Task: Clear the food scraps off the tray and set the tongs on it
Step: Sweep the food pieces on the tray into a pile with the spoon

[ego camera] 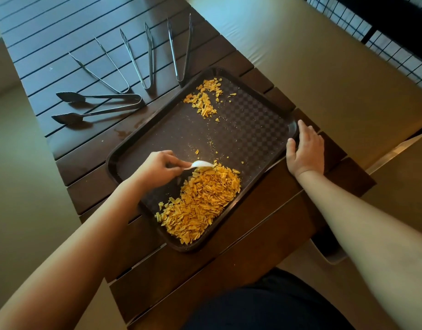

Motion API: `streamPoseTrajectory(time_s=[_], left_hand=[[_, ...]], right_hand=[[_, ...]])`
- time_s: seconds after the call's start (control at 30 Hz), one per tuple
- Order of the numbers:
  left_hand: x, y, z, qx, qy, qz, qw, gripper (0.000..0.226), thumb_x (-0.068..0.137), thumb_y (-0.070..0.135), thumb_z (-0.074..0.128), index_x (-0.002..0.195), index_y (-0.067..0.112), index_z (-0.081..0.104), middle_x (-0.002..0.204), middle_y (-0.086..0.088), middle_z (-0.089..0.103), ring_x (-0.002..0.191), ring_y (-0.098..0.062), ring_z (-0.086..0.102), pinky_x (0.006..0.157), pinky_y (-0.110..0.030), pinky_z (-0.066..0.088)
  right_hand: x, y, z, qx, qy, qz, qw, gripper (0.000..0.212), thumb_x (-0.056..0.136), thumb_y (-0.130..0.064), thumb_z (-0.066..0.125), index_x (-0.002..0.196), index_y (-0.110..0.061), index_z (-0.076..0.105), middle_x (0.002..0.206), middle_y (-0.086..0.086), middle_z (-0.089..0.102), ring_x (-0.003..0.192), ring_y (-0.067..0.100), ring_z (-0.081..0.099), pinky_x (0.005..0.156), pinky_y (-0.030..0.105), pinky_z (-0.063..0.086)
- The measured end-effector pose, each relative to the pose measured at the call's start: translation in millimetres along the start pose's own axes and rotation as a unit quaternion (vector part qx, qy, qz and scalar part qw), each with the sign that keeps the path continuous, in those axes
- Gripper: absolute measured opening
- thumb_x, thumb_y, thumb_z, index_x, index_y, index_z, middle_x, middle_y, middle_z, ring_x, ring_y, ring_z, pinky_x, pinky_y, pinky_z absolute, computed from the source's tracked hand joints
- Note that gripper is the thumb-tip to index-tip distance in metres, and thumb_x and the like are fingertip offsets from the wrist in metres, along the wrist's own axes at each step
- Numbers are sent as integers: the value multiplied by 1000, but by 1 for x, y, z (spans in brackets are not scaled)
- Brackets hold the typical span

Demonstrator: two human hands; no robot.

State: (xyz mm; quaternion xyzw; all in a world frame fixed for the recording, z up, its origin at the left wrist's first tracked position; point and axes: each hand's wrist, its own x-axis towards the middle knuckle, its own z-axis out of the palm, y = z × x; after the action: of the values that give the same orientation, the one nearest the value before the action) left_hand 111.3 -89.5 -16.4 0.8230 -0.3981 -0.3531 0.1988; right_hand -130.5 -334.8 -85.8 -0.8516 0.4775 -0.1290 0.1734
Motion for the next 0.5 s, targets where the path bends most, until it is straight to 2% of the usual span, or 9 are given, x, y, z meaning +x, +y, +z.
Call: streamPoseTrajectory(time_s=[0.1, 0.2, 0.3, 0.5], left_hand=[[1, 12, 4, -5, 36, 54, 998, 22, 86, 22, 64, 107, 29, 69, 86, 0, 53, 68, -8, 46, 59, -20, 37], [-1, 17, 15, 56, 10, 88, 994, 21, 86, 24, 65, 105, 31, 70, 87, 2, 55, 74, -11, 52, 65, -28, 44], [-9, 8, 18, 72, 7, 76, 994, 22, 86, 24, 64, 105, 32, 70, 89, 1, 56, 79, -15, 54, 70, -35, 47], [-32, -15, 11, 57, 2, 41, 998, 23, 87, 21, 63, 107, 31, 68, 90, -1, 56, 81, -16, 54, 72, -32, 46]], right_hand=[[-1, 1, 0, -1, 1, 0, 1000, 61, 92, -40, 26, 145, -10, 31, 148, 13, 37, 140, 28, 27, 116, 44, 17], [1, 1, -1, -5, -3, 2, 1000, 62, 92, -41, 25, 146, -11, 29, 149, 12, 35, 141, 27, 26, 116, 44, 16], [0, 1, 0, -8, -5, 2, 1000, 62, 92, -41, 25, 146, -12, 29, 149, 13, 35, 141, 28, 26, 117, 44, 17], [0, 2, 0, -9, 0, 0, 1000, 61, 93, -41, 26, 145, -11, 30, 148, 14, 36, 140, 29, 27, 116, 45, 18]])
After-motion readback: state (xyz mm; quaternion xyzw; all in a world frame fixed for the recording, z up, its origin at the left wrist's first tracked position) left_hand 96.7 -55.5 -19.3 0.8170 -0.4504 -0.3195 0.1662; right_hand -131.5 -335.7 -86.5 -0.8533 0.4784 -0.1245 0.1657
